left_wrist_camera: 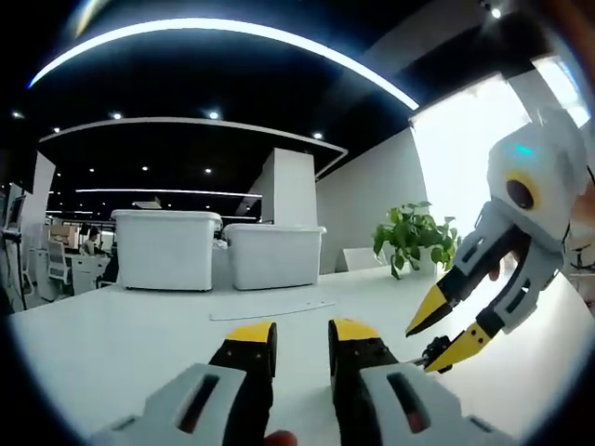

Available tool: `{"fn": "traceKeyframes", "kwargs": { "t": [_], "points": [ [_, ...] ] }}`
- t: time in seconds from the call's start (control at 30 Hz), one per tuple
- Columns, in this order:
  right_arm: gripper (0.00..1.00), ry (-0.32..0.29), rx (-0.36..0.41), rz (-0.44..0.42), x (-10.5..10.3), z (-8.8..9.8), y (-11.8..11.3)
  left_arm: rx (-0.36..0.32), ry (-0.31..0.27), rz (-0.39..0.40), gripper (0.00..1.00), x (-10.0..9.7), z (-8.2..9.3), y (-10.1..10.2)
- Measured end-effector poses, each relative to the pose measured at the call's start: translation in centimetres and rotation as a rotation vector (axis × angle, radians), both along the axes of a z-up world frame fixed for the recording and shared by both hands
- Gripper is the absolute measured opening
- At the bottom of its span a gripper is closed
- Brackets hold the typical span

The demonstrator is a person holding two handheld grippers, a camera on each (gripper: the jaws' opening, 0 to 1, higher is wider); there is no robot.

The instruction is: Clamp the fixed fixture on the desktop, loosen the retaining clip, secure it to the edge of the desk, and tighten the retaining clip.

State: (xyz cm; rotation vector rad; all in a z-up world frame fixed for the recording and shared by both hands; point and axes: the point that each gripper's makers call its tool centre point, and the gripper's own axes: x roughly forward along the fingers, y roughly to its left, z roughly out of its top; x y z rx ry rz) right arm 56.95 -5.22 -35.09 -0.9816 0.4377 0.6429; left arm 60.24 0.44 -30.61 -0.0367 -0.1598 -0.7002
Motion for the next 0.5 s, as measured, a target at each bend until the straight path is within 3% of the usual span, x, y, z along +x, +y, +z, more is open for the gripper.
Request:
{"fn": "traceKeyframes", "kwargs": {
  "t": [0.5],
  "points": [
    [0.2,0.043,-0.05,-0.02,0.4,-1.3,0.0,0.0,0.001,0.001,0.21,0.0,0.0,0.0]
  ]
}}
